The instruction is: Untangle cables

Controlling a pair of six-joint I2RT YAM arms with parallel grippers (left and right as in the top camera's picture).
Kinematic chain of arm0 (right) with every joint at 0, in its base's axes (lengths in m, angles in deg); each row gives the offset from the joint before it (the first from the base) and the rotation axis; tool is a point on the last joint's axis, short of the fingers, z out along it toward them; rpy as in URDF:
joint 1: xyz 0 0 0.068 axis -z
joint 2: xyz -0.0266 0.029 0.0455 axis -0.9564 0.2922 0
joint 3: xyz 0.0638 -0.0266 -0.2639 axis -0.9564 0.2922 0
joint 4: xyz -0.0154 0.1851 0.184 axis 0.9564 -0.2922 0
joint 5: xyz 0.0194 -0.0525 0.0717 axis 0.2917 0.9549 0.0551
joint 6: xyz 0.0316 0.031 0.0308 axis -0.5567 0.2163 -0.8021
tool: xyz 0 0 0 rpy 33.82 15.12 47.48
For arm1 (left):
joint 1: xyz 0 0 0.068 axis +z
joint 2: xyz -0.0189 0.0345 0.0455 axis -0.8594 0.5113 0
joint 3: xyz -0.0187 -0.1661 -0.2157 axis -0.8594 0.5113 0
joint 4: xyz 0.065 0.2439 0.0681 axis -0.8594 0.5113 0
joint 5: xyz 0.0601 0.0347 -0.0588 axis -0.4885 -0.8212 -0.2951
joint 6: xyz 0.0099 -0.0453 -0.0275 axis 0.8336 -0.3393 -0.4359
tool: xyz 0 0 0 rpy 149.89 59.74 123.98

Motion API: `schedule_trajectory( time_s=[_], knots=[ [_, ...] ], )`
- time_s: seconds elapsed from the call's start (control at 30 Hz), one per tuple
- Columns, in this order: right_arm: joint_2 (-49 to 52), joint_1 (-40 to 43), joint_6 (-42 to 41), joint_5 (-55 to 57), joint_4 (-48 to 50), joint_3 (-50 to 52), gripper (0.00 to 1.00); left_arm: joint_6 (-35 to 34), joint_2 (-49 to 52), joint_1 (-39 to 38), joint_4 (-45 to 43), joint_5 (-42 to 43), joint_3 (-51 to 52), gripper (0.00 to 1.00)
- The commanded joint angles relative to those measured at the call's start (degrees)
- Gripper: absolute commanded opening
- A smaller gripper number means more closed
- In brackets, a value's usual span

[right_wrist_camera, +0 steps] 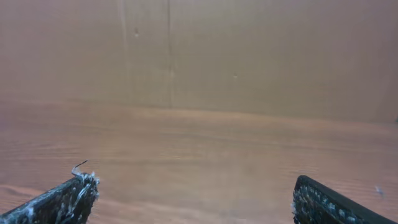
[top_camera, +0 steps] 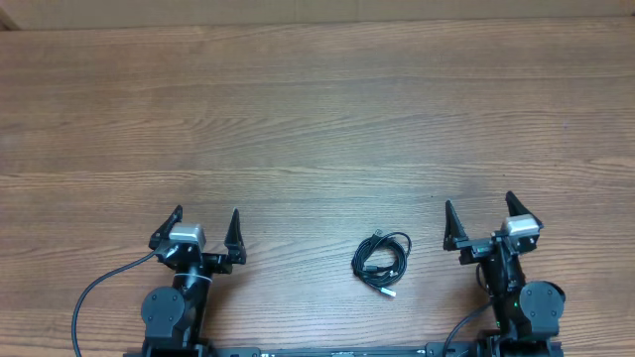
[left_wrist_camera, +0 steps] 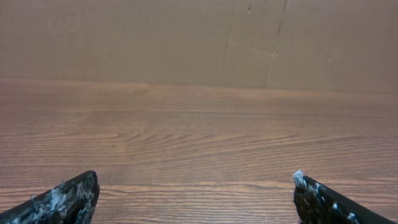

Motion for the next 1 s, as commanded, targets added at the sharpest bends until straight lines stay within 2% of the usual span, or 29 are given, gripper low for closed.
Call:
schedule_trajectory(
  time_s=[0.0,0.13,0.43,0.67,0.97],
  knots=[
    [-0.46,-0.07,-0.24,-1.36,3.58,0.57,1.0,1.25,-0.52,0.31,-0.09,0.76,0.39,0.99],
    [0.33,-0.07,-11.39,2.29,9.14,0.55,1.0,1.27,-0.52,0.31,-0.09,0.76,0.39,1.0],
    [9.73,-0.07,-26.99,2.03,15.41,-1.64,1.0,1.27,-0.52,0.31,-0.09,0.76,0.39,0.99],
    [23.87,-0.07,-27.23,1.53,15.47,-11.15,1.0,1.27,-0.52,0.31,-0.09,0.76,0.39,1.0],
    [45.46,-0.07,-26.82,-6.21,10.73,-31.54,1.0,1.27,-0.52,0.31,-0.09,0.76,0.39,1.0]
  ],
)
